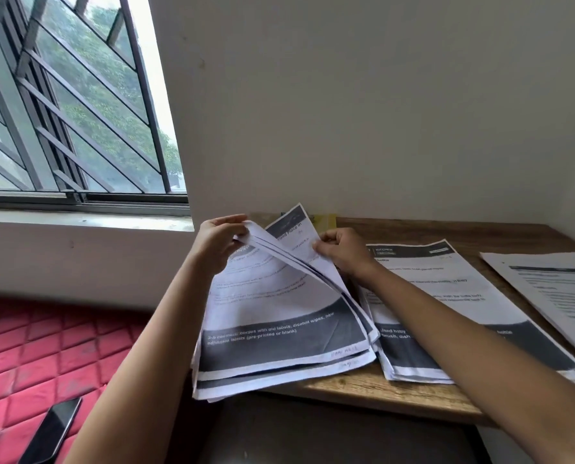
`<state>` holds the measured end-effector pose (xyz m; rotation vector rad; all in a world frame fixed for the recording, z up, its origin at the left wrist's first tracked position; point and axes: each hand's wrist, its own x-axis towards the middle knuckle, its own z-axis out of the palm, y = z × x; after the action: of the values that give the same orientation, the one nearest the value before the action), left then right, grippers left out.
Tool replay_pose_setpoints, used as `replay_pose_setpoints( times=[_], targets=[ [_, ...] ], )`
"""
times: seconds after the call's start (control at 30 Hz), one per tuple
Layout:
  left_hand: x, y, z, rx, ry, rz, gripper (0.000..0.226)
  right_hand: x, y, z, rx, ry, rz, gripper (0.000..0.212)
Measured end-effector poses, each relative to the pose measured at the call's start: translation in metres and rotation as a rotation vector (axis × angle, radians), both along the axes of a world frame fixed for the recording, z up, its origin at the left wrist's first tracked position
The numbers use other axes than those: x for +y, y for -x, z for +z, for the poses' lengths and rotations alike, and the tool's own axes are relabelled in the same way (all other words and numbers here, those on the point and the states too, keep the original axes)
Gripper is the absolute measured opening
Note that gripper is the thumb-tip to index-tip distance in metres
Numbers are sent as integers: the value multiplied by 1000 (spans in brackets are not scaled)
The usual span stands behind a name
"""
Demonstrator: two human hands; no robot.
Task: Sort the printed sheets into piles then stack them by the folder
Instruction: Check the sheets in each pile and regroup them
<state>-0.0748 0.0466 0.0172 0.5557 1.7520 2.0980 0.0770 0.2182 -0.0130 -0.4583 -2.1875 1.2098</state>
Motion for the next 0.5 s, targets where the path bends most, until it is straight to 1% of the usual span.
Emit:
replay_pose_setpoints(
  times=[0.03,0.1,0.17,0.2,0.3,0.43,0.5],
  targets=[
    [-3,0,5,3,-9,0,31,0,0,3,-31,39,31,18],
    [-8,0,15,8,-15,6,32,-1,-1,9,-181,88,134,27],
    [-12,1,25,4,-8,14,33,-4,-2,17,-319,74,201,30],
    [-14,0,28,1,-3,19,33,-6,-4,22,-333,56,201,28],
    [-19,-3,38,-10,-7,29,36,-8,-11,39,-257,17,107,23],
    [-24,-8,43,-9,22,53,35,-7,-25,59,-282,-69,25,23],
    [-24,-12,45,-14,26,51,34,-2,-34,70,-193,-96,-76,25]
  ],
)
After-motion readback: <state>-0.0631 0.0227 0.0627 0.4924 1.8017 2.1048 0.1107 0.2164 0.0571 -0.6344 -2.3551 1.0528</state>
